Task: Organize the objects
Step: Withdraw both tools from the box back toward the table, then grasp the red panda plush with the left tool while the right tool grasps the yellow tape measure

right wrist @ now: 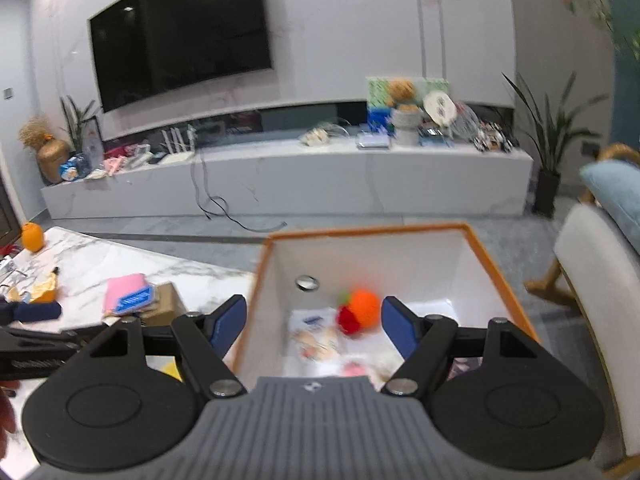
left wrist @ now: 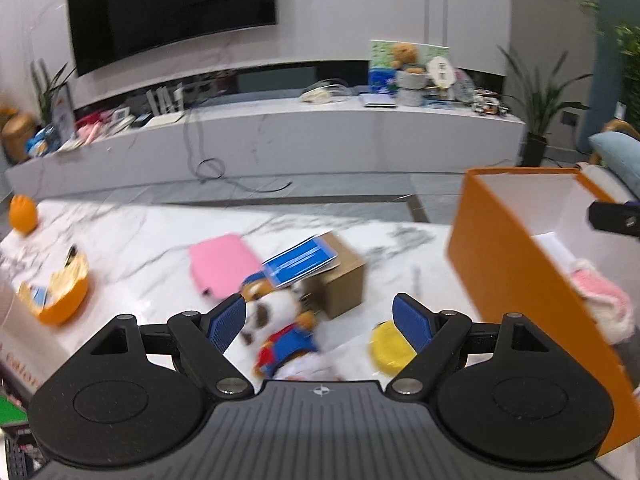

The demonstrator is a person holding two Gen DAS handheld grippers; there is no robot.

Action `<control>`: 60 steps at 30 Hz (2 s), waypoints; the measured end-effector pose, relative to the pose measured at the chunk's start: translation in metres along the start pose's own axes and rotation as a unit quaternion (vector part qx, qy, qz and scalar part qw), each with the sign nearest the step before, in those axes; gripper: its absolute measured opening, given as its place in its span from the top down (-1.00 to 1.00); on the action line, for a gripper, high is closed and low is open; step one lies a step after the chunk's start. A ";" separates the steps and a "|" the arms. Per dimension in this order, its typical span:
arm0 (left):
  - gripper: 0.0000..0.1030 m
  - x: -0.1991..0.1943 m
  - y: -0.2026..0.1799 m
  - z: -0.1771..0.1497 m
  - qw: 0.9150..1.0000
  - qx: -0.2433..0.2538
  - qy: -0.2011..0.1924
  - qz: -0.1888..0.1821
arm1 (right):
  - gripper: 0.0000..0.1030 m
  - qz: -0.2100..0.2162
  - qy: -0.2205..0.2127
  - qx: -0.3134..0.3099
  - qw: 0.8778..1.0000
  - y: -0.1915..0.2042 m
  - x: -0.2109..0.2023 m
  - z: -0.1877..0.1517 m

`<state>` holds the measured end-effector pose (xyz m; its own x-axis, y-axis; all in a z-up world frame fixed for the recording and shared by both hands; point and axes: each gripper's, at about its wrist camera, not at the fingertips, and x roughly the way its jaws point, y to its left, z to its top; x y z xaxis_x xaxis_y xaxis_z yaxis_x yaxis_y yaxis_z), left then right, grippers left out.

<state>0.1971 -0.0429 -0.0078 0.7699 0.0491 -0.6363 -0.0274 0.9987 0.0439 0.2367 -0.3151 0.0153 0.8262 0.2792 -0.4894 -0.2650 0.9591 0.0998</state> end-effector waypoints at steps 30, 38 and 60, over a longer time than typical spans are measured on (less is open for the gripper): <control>-0.73 0.060 0.051 -0.038 0.993 -0.092 0.057 -0.037 | -0.50 0.011 0.032 -0.189 0.981 0.134 0.047 -0.078; -0.13 0.056 0.066 -0.044 0.991 -0.102 0.051 -0.066 | -0.50 0.015 0.061 -0.173 0.983 0.139 0.073 -0.091; 0.06 0.036 0.089 -0.061 0.990 -0.108 0.058 -0.070 | -0.37 0.009 0.095 -0.101 0.990 0.131 0.129 -0.101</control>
<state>0.1836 0.0490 -0.0741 0.6978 -0.1002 -0.7092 -0.0715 0.9755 -0.2082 0.2580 -0.1578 -0.1223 0.7172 0.2631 -0.6453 -0.3887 0.9196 -0.0570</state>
